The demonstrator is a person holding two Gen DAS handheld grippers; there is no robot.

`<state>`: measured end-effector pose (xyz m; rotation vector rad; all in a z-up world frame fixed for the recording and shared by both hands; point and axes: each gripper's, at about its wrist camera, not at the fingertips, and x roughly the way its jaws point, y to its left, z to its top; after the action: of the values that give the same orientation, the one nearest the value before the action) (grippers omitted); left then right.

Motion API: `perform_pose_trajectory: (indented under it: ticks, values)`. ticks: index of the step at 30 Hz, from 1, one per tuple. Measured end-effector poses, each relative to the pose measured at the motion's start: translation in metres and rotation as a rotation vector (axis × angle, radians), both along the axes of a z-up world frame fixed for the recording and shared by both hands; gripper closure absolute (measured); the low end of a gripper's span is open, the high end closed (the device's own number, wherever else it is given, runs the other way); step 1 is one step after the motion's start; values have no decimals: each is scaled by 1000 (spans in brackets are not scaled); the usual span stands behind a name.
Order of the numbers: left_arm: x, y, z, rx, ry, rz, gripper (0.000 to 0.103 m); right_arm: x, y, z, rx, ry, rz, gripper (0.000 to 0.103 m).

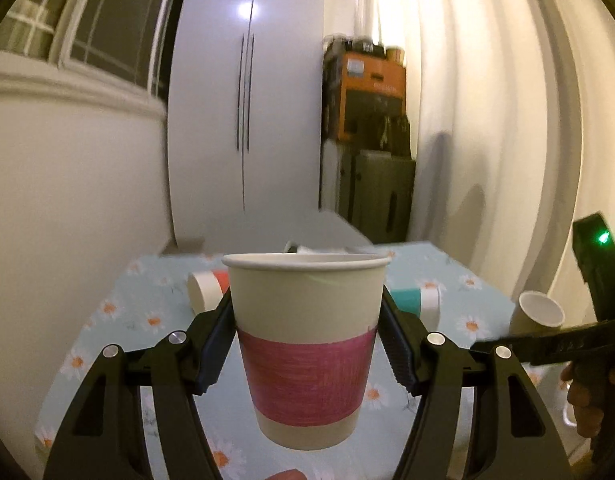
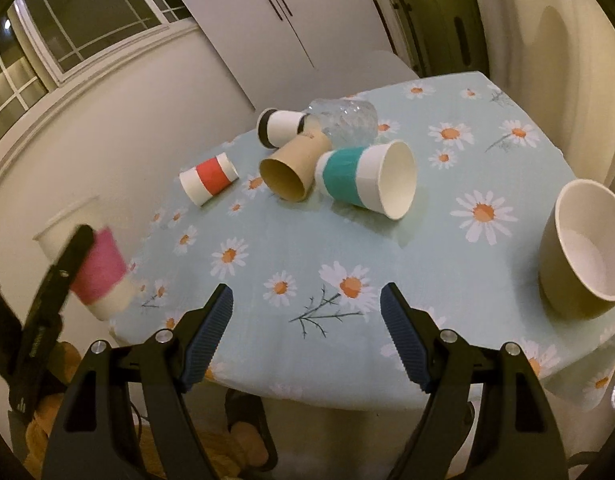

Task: Flip cup upright
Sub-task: 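Carry the upright pink-band cup in the right gripper toward the table center, then lower the pink-band cup upright onto the tablecloth and open the right gripper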

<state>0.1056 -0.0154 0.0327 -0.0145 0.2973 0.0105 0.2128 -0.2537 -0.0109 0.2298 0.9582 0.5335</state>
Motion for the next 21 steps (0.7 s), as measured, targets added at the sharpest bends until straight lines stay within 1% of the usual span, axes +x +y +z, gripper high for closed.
perform_pose_trajectory:
  ticks: [2, 5, 7, 9, 13, 16, 17, 18, 19, 21]
  values:
    - [-4, -1, 2, -5, -36, 13, 39, -1, 0, 1, -5, -7, 5, 27]
    - [-6, -2, 1, -4, -58, 34, 39, -2, 2, -1, -4, 4, 10, 27]
    - [-5, -4, -1, -8, -65, 39, 39, -3, 3, 1, -2, -8, 16, 27]
    - [-5, -5, -5, -16, -82, 33, 39, -4, 4, 4, -6, -31, 19, 27]
    - [-2, -13, -19, -8, -103, 27, 39, -6, 5, 6, -21, -51, 25, 27]
    - [-3, -20, -30, 17, -138, 62, 38, -5, 4, 6, -27, -50, 23, 27]
    - [-3, -24, -34, 34, -152, 93, 38, -5, 3, 6, -26, -50, 20, 27]
    - [-4, -26, -37, 34, -169, 115, 38, -5, 2, 5, -26, -46, 16, 27]
    - [-4, -28, -40, 32, -178, 126, 38, -3, 1, 3, -29, -37, 9, 26]
    - [-4, -36, -49, 63, -193, 154, 38, -1, -2, -2, -30, -13, -1, 26]
